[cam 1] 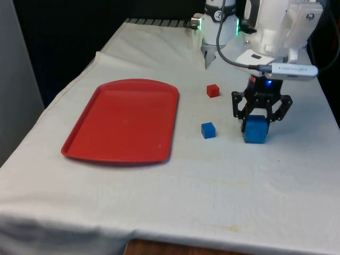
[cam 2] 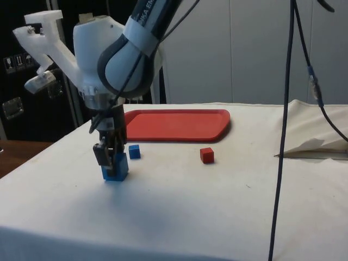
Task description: Pick up the largest block and place it onto the tray.
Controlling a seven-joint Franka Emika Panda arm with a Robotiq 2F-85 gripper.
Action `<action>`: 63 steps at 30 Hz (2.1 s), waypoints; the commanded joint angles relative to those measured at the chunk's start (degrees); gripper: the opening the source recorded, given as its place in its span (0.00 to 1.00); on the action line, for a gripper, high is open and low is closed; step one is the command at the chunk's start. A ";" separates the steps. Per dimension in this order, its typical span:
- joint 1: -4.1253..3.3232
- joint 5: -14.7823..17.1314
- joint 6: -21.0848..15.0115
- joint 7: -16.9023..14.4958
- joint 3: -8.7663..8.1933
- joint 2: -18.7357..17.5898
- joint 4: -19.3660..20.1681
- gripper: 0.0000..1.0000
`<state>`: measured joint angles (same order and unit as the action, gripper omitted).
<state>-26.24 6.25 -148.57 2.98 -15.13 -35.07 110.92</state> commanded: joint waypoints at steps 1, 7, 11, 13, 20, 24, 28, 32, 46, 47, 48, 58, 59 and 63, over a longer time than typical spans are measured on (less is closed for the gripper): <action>-0.11 -0.11 0.40 0.00 -0.23 1.20 0.40 0.00; 0.52 0.52 0.17 -0.74 0.00 2.18 1.03 0.00; 0.97 0.74 0.11 -0.97 0.17 2.35 1.15 0.00; 0.57 0.11 0.52 -0.40 -0.40 2.06 0.92 0.00; 0.63 0.17 0.97 -0.46 -0.40 2.86 0.97 0.00; 0.57 -0.06 1.78 -0.52 -0.69 3.95 1.09 0.00; 0.69 0.06 3.15 -0.86 -1.03 5.67 1.32 0.00; 0.63 0.06 3.95 -0.86 -1.43 6.42 1.15 0.00; 0.74 -0.06 8.37 -2.23 -3.67 12.72 3.09 0.00; 0.80 -0.06 8.42 -2.46 -3.90 13.01 3.32 0.00; 0.86 -0.06 8.54 -2.69 -4.13 13.29 3.55 0.00; 1.20 0.29 8.71 -5.44 -6.70 14.38 4.93 0.00; 1.26 0.34 8.71 -5.96 -7.28 14.44 5.10 0.00; 1.03 0.11 8.65 -6.07 -8.08 13.98 4.81 0.00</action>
<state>-25.21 6.36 -139.92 -3.09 -23.20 -21.08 115.74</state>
